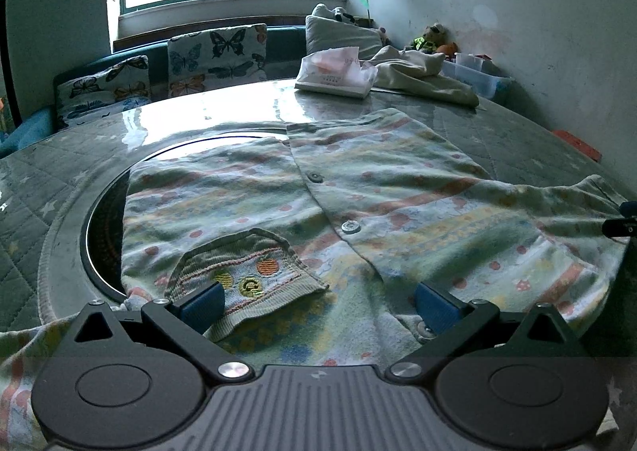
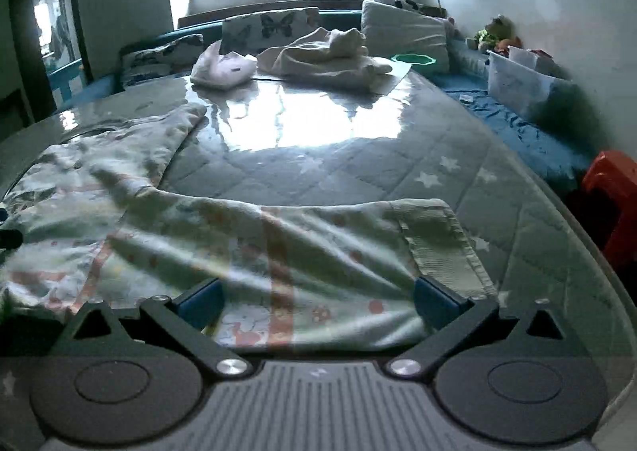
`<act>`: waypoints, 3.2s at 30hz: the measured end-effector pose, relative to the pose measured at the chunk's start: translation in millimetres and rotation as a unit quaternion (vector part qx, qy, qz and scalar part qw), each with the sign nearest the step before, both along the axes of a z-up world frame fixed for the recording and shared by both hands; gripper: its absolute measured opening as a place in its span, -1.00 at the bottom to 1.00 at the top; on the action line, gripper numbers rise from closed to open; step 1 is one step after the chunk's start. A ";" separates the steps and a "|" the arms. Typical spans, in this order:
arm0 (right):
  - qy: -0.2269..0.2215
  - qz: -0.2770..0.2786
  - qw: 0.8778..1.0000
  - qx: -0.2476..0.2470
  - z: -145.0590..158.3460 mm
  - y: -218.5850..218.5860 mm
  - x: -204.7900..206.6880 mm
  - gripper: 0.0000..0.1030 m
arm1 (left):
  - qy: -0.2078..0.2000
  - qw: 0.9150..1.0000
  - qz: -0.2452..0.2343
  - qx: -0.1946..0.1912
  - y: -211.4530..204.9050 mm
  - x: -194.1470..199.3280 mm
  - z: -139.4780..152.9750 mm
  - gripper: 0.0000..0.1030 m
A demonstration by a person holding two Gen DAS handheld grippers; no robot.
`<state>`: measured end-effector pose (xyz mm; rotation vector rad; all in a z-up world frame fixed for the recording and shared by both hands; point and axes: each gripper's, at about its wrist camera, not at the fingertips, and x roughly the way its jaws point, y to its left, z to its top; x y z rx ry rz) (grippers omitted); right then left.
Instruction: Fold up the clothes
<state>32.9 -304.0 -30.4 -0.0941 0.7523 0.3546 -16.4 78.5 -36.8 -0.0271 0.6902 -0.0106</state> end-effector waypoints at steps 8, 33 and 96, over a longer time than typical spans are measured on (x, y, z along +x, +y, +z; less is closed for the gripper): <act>-0.015 -0.017 0.999 0.025 10.2 13.6 3.7 1.00 | 0.000 1.000 0.000 0.001 1.4 -0.7 0.3 1.00; -0.028 -0.081 0.996 -0.038 -2.8 35.1 51.1 1.00 | -0.001 1.000 -0.002 -0.001 1.3 -1.3 0.0 1.00; -0.082 -0.010 0.995 -0.047 3.9 61.2 -14.4 1.00 | -0.003 1.000 -0.003 -0.001 0.9 -1.8 -0.1 1.00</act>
